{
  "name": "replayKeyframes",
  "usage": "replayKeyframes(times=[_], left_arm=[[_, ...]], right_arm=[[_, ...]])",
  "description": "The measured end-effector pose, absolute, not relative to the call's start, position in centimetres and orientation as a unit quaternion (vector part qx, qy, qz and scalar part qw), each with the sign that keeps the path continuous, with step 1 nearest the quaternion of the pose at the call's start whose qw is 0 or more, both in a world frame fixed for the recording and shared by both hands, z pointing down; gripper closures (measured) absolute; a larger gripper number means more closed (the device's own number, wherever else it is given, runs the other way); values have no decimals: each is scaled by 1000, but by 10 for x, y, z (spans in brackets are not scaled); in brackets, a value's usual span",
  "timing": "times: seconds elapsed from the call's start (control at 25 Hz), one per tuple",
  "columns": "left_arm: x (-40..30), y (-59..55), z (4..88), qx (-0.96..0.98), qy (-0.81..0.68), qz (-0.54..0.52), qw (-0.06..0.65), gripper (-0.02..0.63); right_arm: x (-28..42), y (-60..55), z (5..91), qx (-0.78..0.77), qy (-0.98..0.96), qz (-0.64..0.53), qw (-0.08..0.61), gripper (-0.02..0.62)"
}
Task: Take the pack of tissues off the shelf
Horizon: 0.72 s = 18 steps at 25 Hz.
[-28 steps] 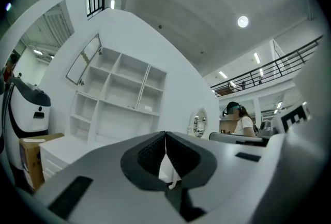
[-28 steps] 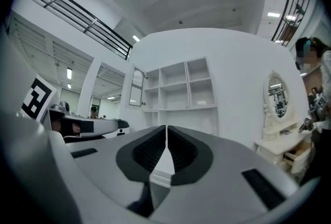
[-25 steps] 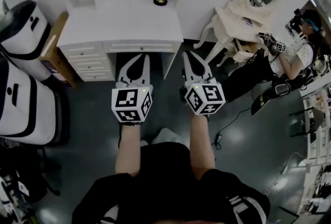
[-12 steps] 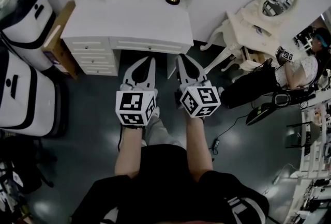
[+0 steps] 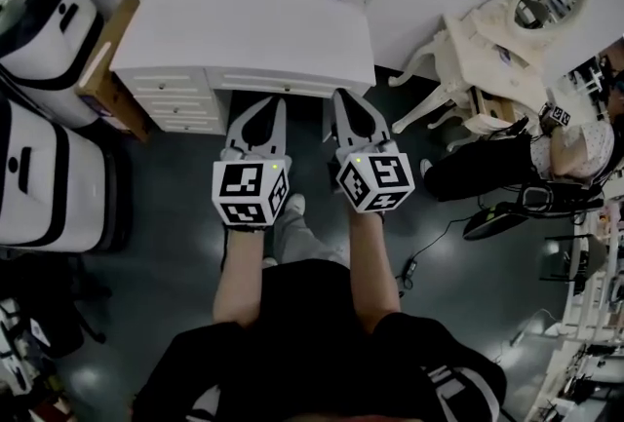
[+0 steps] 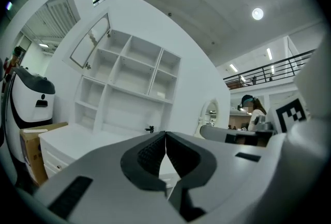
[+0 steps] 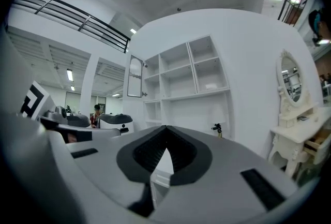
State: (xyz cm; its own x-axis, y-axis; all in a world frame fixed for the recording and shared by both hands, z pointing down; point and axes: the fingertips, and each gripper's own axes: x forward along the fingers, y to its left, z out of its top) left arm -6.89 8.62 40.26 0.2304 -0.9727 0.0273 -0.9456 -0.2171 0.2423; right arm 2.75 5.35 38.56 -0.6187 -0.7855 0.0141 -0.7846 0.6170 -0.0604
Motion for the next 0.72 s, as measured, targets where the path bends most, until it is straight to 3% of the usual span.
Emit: replayKeyframes(times=[0.72], left_arm=[[9, -110, 374, 821, -564, -40, 75, 595]], right_arm=[[114, -140, 359, -490, 870, -31, 43, 577]])
